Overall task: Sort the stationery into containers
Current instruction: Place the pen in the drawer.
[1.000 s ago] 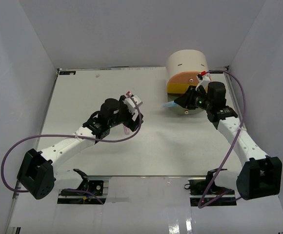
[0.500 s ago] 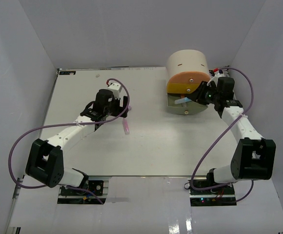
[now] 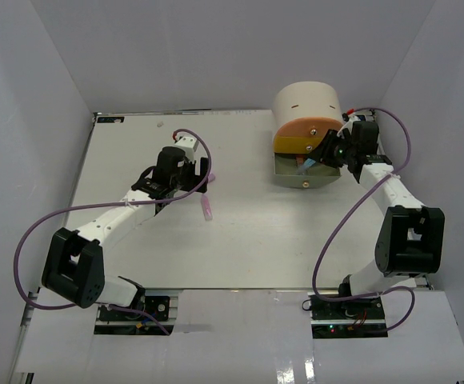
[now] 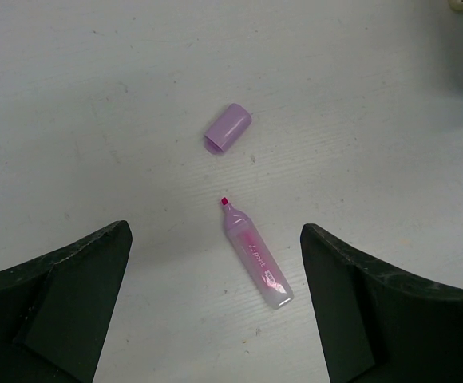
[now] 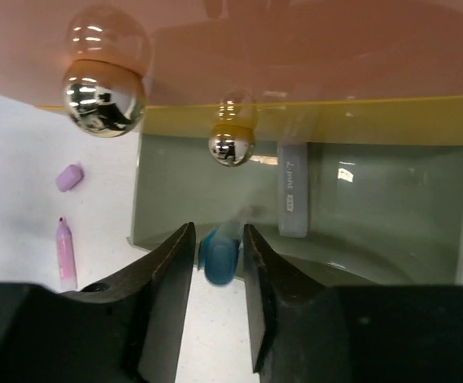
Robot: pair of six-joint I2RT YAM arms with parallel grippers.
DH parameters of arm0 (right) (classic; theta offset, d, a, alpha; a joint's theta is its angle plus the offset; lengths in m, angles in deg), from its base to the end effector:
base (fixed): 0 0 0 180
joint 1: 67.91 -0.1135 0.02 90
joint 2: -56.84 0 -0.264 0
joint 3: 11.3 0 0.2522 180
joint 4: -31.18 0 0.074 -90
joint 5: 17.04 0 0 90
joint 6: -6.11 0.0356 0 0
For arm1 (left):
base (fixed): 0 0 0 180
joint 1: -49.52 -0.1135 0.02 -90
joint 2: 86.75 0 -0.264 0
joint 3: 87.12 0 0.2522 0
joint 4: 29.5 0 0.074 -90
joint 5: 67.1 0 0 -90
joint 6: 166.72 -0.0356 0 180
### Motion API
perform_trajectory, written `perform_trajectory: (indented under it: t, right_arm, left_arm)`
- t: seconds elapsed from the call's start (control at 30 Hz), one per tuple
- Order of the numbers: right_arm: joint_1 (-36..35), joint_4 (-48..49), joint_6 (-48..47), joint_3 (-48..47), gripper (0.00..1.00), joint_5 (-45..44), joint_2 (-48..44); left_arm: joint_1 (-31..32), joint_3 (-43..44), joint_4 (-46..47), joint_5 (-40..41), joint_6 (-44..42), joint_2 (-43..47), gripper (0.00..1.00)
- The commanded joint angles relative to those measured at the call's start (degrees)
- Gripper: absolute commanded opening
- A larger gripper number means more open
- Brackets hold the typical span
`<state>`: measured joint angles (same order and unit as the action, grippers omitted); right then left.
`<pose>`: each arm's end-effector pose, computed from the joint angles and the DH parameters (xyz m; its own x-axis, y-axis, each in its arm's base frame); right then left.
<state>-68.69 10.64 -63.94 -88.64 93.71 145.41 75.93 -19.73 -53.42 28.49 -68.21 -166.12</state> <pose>0.3518 0.0174 0.2718 -0.6020 0.3109 -0.7355 -0.1154 0.8775 0.4654 0.2762 -0.1333 0.2565 -0.5744 0.1208 -0.8096 0.2902 0.9549 -0.0634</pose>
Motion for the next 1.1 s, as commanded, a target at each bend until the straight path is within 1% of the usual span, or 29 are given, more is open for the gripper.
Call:
perform_trajectory:
  t: [0.0, 0.13, 0.17, 0.27, 0.3, 0.33, 0.37, 0.43, 0.5, 0.53, 0.6, 0.63, 0.67, 0.73, 0.77, 0.8, 0.83, 0.87, 0.93, 0.97, 1.03, 1.07]
  right_arm:
    - [0.07, -0.59, -1.92, -3.31, 0.38, -3.87, -0.07]
    - [0.07, -1.82, -2.98, -4.19, 0.51, -7.12, -0.59]
    - [0.07, -2.17, -3.24, -4.19, 0.56, -7.74, -0.86]
    - [-0.01, -2.97, -4.39, -3.84, 0.63, -10.73, -2.26]
    - [0.07, -3.23, -4.74, -3.58, 0.68, -11.6, -3.48]
    - [0.07, -3.41, -5.09, -3.32, 0.7, -13.0, -4.28]
    - [0.07, -3.58, -6.05, -2.7, 0.75, -13.8, -4.98]
    - [-0.89, -3.94, -7.28, -1.91, 0.78, -17.21, -7.71]
    - [-3.43, -4.02, -8.95, -0.24, 0.83, -19.86, -9.73]
    - [-4.4, -3.94, -9.48, 0.37, 0.84, -23.09, -11.65]
    - [-8.44, -3.59, -10.45, 2.82, 0.87, -25.66, -14.81]
    - [-10.02, -2.63, -10.97, 3.88, 0.89, -28.37, -15.88]
    - [-13.86, -2.1, -11.41, 4.85, 0.93, -29.88, -16.76]
    - [-17.75, -1.13, -12.03, 7.4, 0.93, -32.69, -18.7]
    - [-21.42, -0.51, -12.12, 8.02, 0.94, -32.88, -19.05]
    - [-23.37, -0.33, -11.77, 8.55, 0.94, -33.23, -19.4]
    - [-25.22, -0.07, -10.99, 9.51, 0.95, -33.49, -19.49]
    - [-29.33, 1.06, -10.72, 10.04, 0.95, -33.93, -19.41]
    - [-33.74, 2.56, -10.1, 11.53, 0.95, -36.21, -18.62]
    - [-38.03, 4.31, -9.93, 11.89, 0.95, -36.74, -18.01]
    - [-41.83, 5.64, -9.58, 12.15, 0.95, -37.8, -15.37]
    - [-44.98, 6.08, -9.4, 11.98, 0.95, -38.15, -14.23]
  left_arm:
    - [0.04, 1.66, -0.39, 1.45, 0.71, 2.38, 0.98]
    - [0.04, 1.83, -0.66, 1.88, 0.89, 2.38, 0.98]
    - [0.13, 1.83, -0.83, 1.89, 0.98, 2.38, 0.98]
    - [0.04, 1.92, -1.1, 2.32, 1.33, 2.29, 0.98]
    - [0.04, 2.01, -1.1, 2.59, 1.5, 2.21, 0.98]
    - [0.04, 2.1, -1.27, 3.02, 1.68, 2.21, 0.98]
    - [0.04, 2.1, -1.53, 3.29, 1.86, 2.12, 0.98]
    - [0.04, 2.36, -1.89, 3.99, 2.73, 1.94, 0.98]
    - [0.04, 2.71, -2.76, 4.87, 3.61, 1.68, 0.98]
    - [-0.05, 2.97, -3.12, 5.14, 4.57, 1.33, 0.98]
    - [-0.05, 3.33, -4.0, 5.66, 5.28, 0.89, 0.98]
    - [-0.05, 3.68, -4.26, 5.75, 5.55, 0.45, 0.98]
    - [-0.05, 3.77, -4.78, 6.54, 6.25, 0.27, 0.98]
    - [-0.05, 3.94, -5.14, 7.33, 6.86, 0.1, 0.98]
    - [-0.05, 4.03, -5.4, 7.94, 7.56, 0.18, 0.98]
    - [-0.05, 4.12, -5.58, 8.21, 7.74, 0.18, 0.98]
    - [-0.05, 4.12, -5.84, 8.3, 8.18, 0.18, 0.98]
    - [-0.05, 4.12, -5.93, 8.3, 8.71, 0.18, 0.98]
    - [-0.22, 4.12, -6.02, 8.3, 9.24, 0.18, 0.98]
    - [-0.66, 4.12, -6.19, 8.13, 9.41, 0.18, 0.98]
    - [-1.27, 4.12, -6.46, 7.52, 10.38, 0.01, 0.98]
    - [-2.06, 4.12, -6.55, 7.08, 10.73, -0.08, 0.98]
